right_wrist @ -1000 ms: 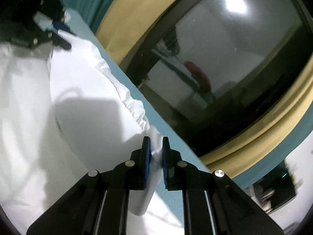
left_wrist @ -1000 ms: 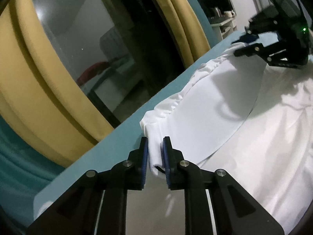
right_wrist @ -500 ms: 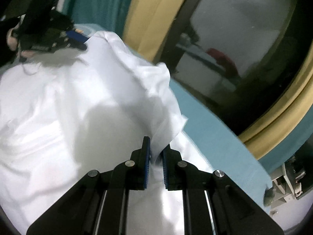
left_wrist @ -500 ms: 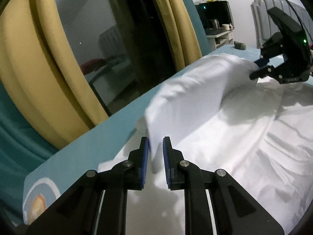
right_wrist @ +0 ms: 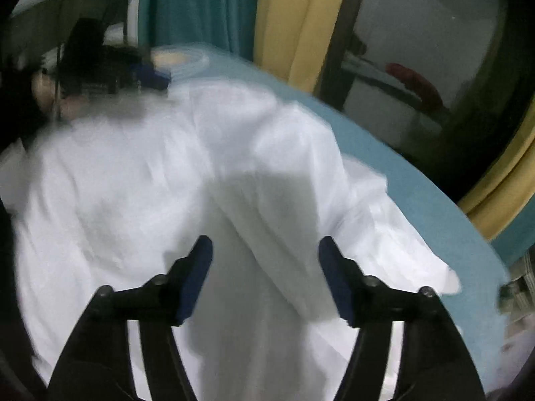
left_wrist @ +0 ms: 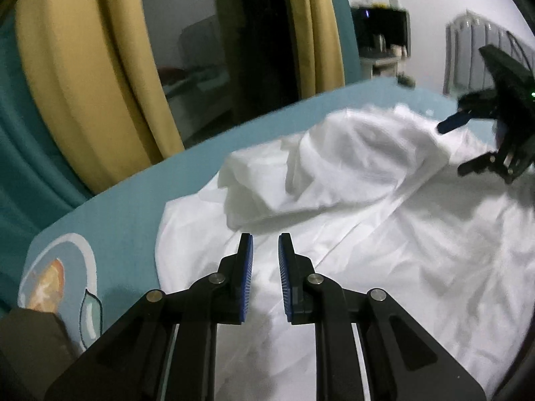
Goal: Fold large clothes
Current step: 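Fold the shirt side over with the left tool and release both tools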
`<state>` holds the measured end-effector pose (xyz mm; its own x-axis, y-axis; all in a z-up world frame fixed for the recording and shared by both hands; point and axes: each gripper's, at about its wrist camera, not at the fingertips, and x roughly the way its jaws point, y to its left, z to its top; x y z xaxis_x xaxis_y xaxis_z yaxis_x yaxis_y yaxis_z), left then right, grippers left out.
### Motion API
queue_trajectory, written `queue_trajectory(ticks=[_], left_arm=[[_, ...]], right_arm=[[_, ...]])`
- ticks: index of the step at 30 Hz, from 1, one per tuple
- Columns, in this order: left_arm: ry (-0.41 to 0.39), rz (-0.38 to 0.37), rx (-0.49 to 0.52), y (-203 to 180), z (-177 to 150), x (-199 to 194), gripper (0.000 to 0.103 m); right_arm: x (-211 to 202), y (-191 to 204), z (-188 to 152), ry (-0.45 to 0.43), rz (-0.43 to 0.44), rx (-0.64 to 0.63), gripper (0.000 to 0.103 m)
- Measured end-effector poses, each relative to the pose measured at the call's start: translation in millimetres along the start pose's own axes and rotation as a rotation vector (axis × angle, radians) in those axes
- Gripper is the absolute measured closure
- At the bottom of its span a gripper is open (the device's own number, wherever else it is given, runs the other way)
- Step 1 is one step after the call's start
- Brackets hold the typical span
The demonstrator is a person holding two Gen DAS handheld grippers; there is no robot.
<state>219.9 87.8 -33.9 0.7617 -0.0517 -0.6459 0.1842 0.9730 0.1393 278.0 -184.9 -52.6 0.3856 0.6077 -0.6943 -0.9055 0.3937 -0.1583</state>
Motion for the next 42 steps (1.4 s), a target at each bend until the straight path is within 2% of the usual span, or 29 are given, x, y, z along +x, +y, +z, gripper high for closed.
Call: queue_trajectory(ticks=[2,4,6,7,8,9,12,15,19,21,23,26,28,30,32,34,36,40,42], left_arm=[[-0.039,-0.006,-0.029,0.8,6.9,-4.2,0.084],[-0.058,-0.007,-0.056,0.3,16.0,-0.7,0.076],[-0.061,-0.011,-0.078,-1.1,24.5,5.4,0.076],[-0.063,-0.019,-0.087,-2.7,27.4,8.2,0.076],[-0.063,-0.029,-0.097,-4.2,30.9,13.5,0.076],[-0.06,-0.033,-0.105,-4.5,32.9,17.4,0.076],[-0.029,-0.051,-0.136,-5.9,36.6,31.7,0.076],[0.013,-0.073,-0.141,-8.4,33.6,47.4,0.076],[0.128,-0.067,-0.124,-13.5,17.9,72.1,0.076],[0.142,-0.072,-0.12,-14.2,12.6,74.0,0.076],[0.135,-0.074,-0.113,-14.7,9.9,70.0,0.076],[0.125,-0.076,-0.126,-12.2,9.3,64.8,0.076],[0.117,-0.073,-0.128,-11.7,10.6,62.0,0.076],[0.107,-0.068,-0.133,-11.8,12.9,58.7,0.076],[0.097,-0.066,-0.141,-11.2,14.8,55.8,0.076],[0.09,-0.062,-0.149,-9.0,15.4,52.9,0.076],[0.086,-0.054,-0.163,-5.2,15.3,51.4,0.076],[0.096,-0.045,-0.185,0.8,8.6,53.2,0.076],[0.119,-0.044,-0.177,-0.6,3.1,57.6,0.076]], right_arm=[[5.0,-1.2,21.3,-0.06,0.006,0.036,0.035],[18.2,-4.6,39.9,-0.089,-0.005,0.059,0.035],[36.5,-6.5,54.5,-0.105,-0.01,0.093,0.037],[49.0,-8.6,59.6,-0.093,0.019,0.11,0.057],[59.5,-7.7,61.7,-0.064,0.04,0.118,0.088],[70.9,-4.2,61.6,-0.024,0.041,0.118,0.095],[90.8,9.7,50.6,0.068,0.094,0.106,0.097],[93.4,23.6,36.6,0.12,0.132,0.094,0.097],[80.3,33.6,25.7,0.152,0.186,0.106,0.097],[73.2,34.7,22.6,0.159,0.192,0.101,0.096],[58.7,34.3,24.5,0.122,0.199,0.089,0.096],[41.4,22.5,38.6,0.022,0.155,0.098,0.096],[36.3,4.6,55.1,-0.059,0.082,0.125,0.091],[42.8,-9.2,70.1,-0.101,0.019,0.159,0.082],[61.7,-28.7,79.0,-0.113,-0.015,0.233,0.081],[80.2,-34.8,78.8,-0.071,-0.061,0.274,0.081],[100.9,-30.7,78.4,-0.007,-0.007,0.286,0.081],[121.8,12.1,66.2,0.12,0.023,0.13,0.081],[119.7,26.0,58.7,0.112,-0.026,0.064,0.081]])
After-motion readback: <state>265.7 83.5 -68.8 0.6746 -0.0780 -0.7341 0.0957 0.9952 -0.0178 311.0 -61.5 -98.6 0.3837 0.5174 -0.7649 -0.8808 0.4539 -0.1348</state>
